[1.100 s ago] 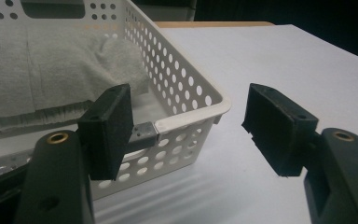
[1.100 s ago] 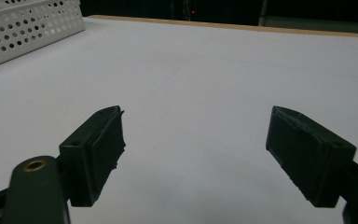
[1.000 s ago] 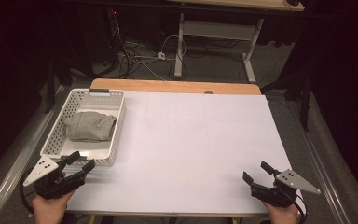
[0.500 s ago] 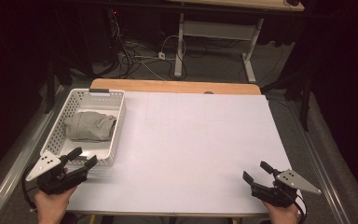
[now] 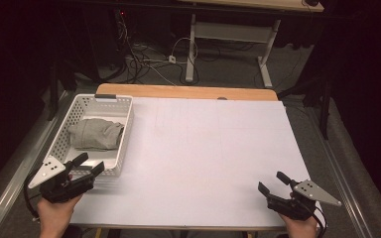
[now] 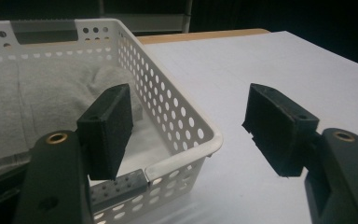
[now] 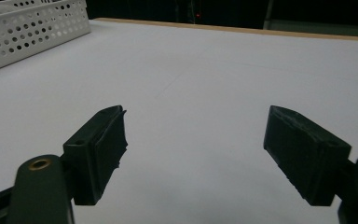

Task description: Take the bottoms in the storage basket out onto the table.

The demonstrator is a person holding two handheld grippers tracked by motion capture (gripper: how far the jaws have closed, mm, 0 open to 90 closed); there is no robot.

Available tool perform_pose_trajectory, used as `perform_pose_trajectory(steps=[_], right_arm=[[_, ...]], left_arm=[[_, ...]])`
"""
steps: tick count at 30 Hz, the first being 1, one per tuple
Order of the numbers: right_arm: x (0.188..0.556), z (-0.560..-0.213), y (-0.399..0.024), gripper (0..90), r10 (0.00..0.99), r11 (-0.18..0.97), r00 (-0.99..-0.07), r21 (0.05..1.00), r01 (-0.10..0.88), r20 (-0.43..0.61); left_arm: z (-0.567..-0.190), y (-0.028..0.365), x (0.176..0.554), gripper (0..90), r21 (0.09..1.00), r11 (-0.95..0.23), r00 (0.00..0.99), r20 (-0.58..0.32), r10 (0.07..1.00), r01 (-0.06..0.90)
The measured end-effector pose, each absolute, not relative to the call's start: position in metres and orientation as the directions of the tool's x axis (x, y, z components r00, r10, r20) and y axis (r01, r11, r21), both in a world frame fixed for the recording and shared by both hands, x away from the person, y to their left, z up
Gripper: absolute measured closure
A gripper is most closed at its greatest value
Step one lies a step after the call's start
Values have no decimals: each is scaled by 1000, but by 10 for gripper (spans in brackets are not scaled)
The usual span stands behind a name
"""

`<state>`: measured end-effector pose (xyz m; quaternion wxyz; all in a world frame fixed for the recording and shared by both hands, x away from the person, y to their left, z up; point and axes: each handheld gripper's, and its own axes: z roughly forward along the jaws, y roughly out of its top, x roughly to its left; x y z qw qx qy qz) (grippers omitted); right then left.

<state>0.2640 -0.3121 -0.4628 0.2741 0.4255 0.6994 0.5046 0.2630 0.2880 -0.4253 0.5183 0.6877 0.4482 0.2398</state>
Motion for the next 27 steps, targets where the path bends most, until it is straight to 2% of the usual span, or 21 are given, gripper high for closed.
perform_pose_trajectory(steps=[27], right_arm=[[265,-463,-311,214,866,133,-498,939,316,45]], left_arm=[[-401,280,293,280,920,-118,484,-86,871,375]])
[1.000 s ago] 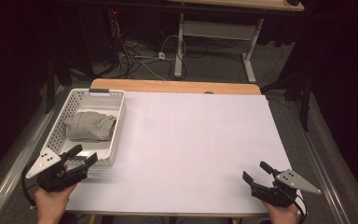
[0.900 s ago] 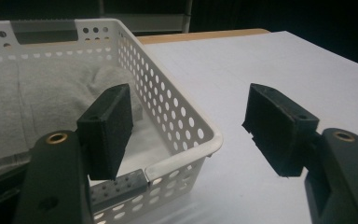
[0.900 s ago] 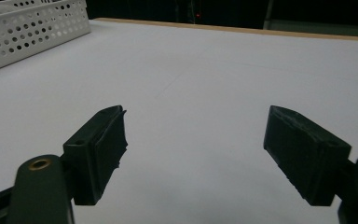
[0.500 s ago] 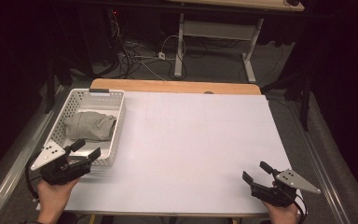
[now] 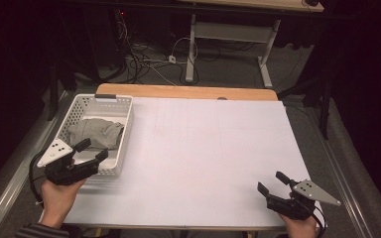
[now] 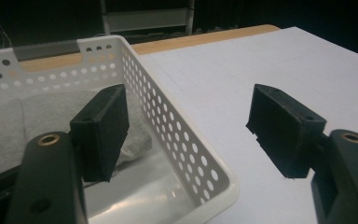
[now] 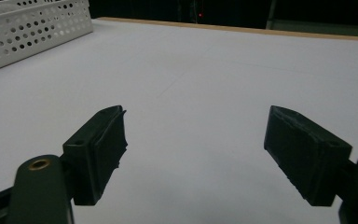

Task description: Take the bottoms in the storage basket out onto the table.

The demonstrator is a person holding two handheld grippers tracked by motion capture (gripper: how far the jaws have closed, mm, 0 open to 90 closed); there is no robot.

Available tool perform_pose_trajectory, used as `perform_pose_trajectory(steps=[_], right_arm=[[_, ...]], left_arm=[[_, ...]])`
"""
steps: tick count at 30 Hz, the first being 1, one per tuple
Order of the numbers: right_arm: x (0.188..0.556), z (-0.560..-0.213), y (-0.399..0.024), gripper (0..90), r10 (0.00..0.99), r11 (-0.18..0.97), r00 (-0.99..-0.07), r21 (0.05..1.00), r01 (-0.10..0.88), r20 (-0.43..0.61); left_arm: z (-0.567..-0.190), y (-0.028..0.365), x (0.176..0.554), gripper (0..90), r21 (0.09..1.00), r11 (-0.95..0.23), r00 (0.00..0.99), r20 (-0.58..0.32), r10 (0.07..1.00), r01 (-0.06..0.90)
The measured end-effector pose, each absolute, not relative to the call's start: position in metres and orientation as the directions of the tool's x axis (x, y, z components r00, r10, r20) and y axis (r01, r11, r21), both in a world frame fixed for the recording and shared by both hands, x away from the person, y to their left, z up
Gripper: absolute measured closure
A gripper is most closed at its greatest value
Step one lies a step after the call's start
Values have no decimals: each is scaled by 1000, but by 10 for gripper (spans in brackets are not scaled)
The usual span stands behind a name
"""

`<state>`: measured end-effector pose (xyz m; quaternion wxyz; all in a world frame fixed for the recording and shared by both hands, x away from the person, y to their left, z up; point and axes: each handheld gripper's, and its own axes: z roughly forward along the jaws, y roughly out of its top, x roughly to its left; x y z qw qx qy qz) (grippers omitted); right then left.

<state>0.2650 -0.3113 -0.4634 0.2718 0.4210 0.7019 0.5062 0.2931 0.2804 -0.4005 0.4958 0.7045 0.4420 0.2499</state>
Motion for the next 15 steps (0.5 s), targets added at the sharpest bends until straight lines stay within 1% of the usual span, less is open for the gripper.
perform_pose_trajectory(steps=[12,15], right_arm=[[265,-463,-311,212,866,133,-498,939,317,46],[265,-463,-311,212,866,134,-497,939,317,44]], left_arm=[[-388,283,315,255,907,-123,463,-86,882,403],[-384,283,324,237,901,-129,453,-82,888,415]])
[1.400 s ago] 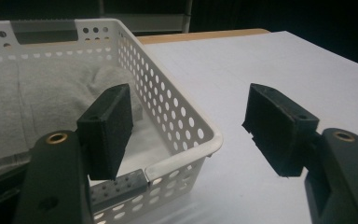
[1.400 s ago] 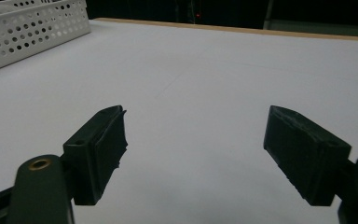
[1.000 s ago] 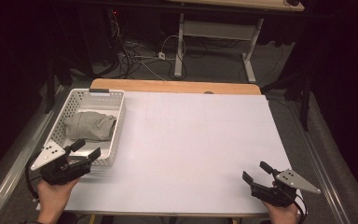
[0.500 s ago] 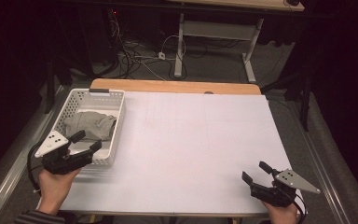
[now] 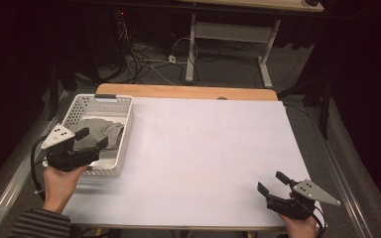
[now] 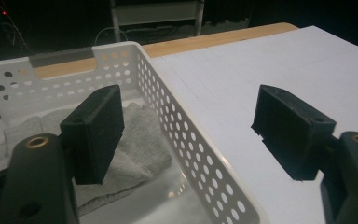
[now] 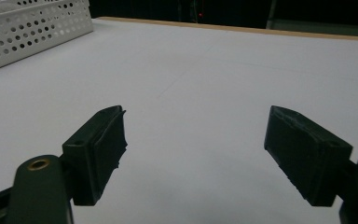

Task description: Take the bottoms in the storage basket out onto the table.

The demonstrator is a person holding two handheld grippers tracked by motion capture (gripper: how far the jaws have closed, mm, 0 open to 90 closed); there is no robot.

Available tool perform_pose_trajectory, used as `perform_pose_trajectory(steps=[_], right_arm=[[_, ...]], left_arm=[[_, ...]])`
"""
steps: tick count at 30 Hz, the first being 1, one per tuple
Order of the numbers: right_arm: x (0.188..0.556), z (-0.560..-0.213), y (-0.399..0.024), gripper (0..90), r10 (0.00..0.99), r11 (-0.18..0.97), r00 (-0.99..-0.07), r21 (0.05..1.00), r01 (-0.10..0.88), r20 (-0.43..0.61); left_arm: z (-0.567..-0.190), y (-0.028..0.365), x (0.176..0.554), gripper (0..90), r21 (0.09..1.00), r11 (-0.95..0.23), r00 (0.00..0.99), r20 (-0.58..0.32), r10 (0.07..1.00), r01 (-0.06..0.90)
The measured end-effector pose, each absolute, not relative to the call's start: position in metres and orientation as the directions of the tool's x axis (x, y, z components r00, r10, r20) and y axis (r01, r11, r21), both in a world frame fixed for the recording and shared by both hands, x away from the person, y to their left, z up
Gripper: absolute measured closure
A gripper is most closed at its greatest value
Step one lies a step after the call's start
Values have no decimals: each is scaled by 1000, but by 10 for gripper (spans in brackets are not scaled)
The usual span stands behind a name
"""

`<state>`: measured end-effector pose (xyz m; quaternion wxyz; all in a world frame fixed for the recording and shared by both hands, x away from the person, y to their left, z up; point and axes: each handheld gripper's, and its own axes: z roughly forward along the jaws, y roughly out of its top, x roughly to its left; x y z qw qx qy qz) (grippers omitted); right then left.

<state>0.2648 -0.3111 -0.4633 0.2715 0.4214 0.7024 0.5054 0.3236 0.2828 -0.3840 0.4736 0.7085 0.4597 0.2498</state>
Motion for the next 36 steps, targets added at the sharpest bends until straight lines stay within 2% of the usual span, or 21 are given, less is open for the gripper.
perform_pose_trajectory(steps=[19,22,36], right_arm=[[265,-464,-311,208,864,133,-501,938,321,49],[265,-464,-311,207,865,133,-499,937,323,49],[266,-464,-311,205,862,134,-504,936,324,51]], left_arm=[[-367,293,376,173,829,-146,384,-89,919,540],[-367,296,390,140,797,-156,362,-84,928,584],[-379,308,426,108,695,-131,287,-112,951,707]])
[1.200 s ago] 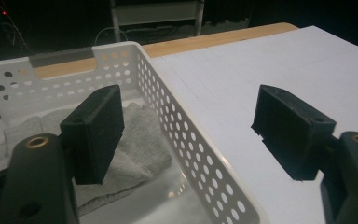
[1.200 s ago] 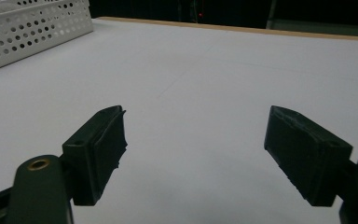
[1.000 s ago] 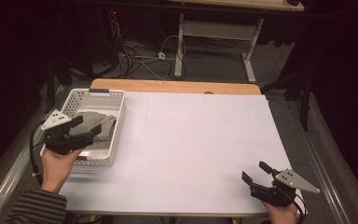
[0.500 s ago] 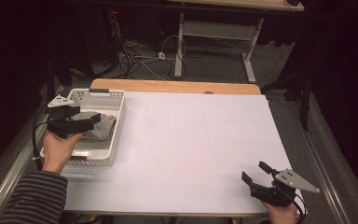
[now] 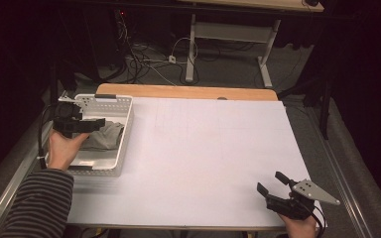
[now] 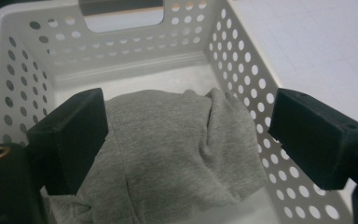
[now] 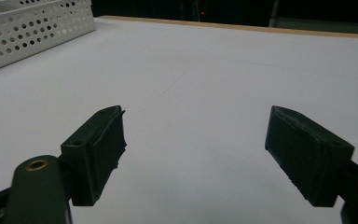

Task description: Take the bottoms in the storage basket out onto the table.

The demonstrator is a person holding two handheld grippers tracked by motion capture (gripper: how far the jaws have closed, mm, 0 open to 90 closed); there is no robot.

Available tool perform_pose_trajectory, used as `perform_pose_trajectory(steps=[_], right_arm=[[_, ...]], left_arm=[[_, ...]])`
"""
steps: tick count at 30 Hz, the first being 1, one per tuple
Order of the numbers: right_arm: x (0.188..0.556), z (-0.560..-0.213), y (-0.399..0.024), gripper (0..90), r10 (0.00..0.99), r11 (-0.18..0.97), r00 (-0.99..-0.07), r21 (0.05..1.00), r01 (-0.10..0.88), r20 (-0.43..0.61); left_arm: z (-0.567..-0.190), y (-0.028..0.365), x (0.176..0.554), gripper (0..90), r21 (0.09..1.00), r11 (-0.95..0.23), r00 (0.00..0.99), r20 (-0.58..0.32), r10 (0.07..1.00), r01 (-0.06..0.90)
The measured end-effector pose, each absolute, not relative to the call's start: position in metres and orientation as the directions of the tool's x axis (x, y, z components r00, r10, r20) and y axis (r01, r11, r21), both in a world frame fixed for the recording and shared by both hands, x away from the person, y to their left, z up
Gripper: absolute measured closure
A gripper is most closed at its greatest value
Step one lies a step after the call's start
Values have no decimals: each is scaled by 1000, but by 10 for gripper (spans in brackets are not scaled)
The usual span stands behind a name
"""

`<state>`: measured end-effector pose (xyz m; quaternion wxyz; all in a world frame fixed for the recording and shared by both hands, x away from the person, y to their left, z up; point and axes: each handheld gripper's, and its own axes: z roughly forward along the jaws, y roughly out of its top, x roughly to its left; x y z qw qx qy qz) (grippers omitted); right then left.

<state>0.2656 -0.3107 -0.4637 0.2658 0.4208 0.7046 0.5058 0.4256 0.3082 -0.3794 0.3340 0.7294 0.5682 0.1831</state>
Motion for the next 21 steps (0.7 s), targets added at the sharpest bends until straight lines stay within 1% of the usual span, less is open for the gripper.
perform_pose_trajectory(steps=[1,2,5,7,10,12,21], right_arm=[[266,-464,-311,205,862,134,-504,936,324,51],[266,-464,-311,205,862,135,-504,936,325,51],[265,-464,-311,205,862,134,-504,937,323,51],[265,-464,-311,204,861,134,-505,937,322,51],[266,-464,-311,204,861,133,-506,937,322,52],[265,-464,-311,204,860,134,-507,937,322,52],[265,-464,-311,204,860,134,-508,937,322,52]], left_arm=[[-379,308,426,96,695,-131,287,-112,951,707],[-382,308,431,77,674,-135,281,-111,953,726],[-386,308,435,76,656,-135,273,-111,956,742],[-389,308,438,49,641,-138,264,-105,959,755],[-395,309,444,46,612,-137,248,-100,964,779],[-398,309,447,20,598,-133,241,-103,965,790],[-406,310,455,19,570,-139,220,-75,973,810]])
